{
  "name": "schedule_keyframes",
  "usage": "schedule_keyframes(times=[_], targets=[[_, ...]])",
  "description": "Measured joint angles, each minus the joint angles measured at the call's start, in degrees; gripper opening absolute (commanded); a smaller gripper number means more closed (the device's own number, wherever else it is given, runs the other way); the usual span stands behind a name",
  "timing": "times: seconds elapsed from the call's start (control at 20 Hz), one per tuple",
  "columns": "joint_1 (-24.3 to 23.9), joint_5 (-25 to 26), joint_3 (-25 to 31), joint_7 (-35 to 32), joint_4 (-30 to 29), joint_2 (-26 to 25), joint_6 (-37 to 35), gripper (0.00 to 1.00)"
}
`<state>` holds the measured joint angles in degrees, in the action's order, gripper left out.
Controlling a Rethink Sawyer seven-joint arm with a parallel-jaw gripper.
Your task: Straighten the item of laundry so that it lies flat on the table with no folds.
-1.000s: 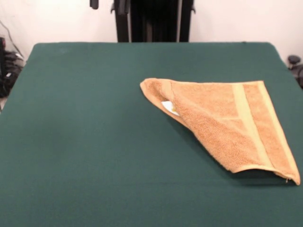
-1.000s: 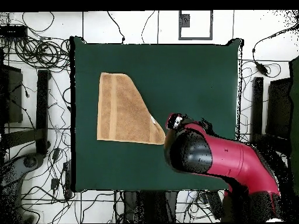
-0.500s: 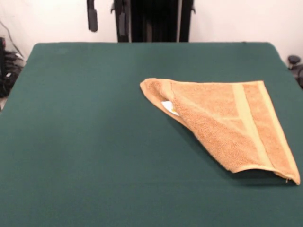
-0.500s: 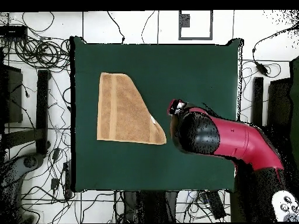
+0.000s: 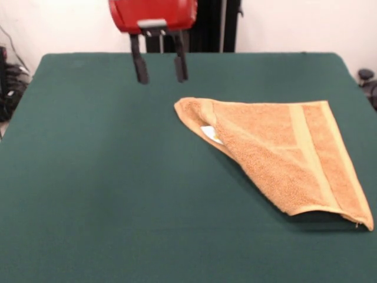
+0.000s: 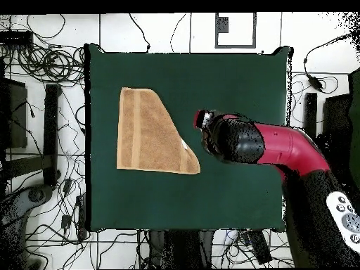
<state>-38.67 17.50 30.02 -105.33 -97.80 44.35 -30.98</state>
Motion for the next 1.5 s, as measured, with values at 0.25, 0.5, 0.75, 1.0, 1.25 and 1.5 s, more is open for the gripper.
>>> schedule_keyframes(times=[0.25,0.5,0.75,1.0,1.25,1.5], targets=[[-1.5,1.3,4.4,2.9,0.2,-3.5,-0.4,1.0],[-2.4,3.1,8.9,3.8,0.2,-6.4,-0.4,1.0],[-2.0,4.8,10.1,3.8,0.1,-6.7,-0.4,1.0],[-1.2,6.9,10.1,3.8,-0.2,-5.5,0.5,1.0],[-1.1,8.3,10.1,3.8,-0.4,-4.4,2.3,1.0],[-1.2,8.8,10.1,3.8,-0.4,-4.2,2.9,1.0]])
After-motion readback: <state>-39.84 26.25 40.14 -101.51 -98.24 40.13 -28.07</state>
